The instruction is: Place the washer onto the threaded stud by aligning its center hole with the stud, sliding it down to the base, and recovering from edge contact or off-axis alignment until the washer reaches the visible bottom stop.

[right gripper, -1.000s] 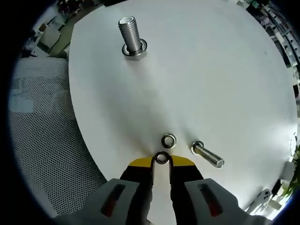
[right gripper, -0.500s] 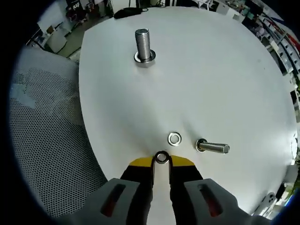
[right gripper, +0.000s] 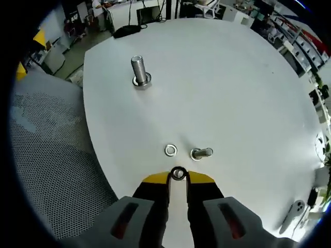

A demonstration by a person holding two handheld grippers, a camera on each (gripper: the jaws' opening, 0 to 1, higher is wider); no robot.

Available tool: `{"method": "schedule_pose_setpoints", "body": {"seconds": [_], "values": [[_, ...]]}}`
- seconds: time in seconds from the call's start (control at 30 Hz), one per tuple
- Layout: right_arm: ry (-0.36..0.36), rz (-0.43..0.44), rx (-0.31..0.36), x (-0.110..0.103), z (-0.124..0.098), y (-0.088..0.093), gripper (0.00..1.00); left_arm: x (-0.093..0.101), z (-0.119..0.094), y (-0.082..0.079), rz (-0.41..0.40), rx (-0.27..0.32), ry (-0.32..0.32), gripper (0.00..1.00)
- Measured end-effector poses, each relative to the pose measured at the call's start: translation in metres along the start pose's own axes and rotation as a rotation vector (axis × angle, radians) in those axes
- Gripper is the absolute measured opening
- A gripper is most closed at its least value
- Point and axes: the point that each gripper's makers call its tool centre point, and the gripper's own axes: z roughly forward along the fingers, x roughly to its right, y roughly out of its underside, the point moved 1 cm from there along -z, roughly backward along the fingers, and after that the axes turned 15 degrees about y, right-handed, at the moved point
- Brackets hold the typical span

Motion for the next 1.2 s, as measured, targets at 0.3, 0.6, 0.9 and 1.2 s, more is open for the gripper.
{"method": "schedule_pose_setpoints", "body": {"seconds": [0.3,0.6,0.9,1.2], "values": [[0.069,0.080,0.067,0.030,-0.010,-0.009,0.13,0.000,-0.001,-0.001,0.001,0.008,-0.002,0.19],[0.102,0.057,0.150,0.037,-0.020,-0.024,0.13,0.001,-0.001,-0.001,0.009,0.006,0.003,0.19],[0.085,0.019,0.151,0.031,-0.015,-0.036,0.13,0.002,-0.001,0.000,0.009,0.001,0.007,0.19],[0.077,-0.036,0.129,0.026,-0.010,-0.038,0.13,0.001,-0.001,0.000,0.005,0.002,0.002,0.19]]}}
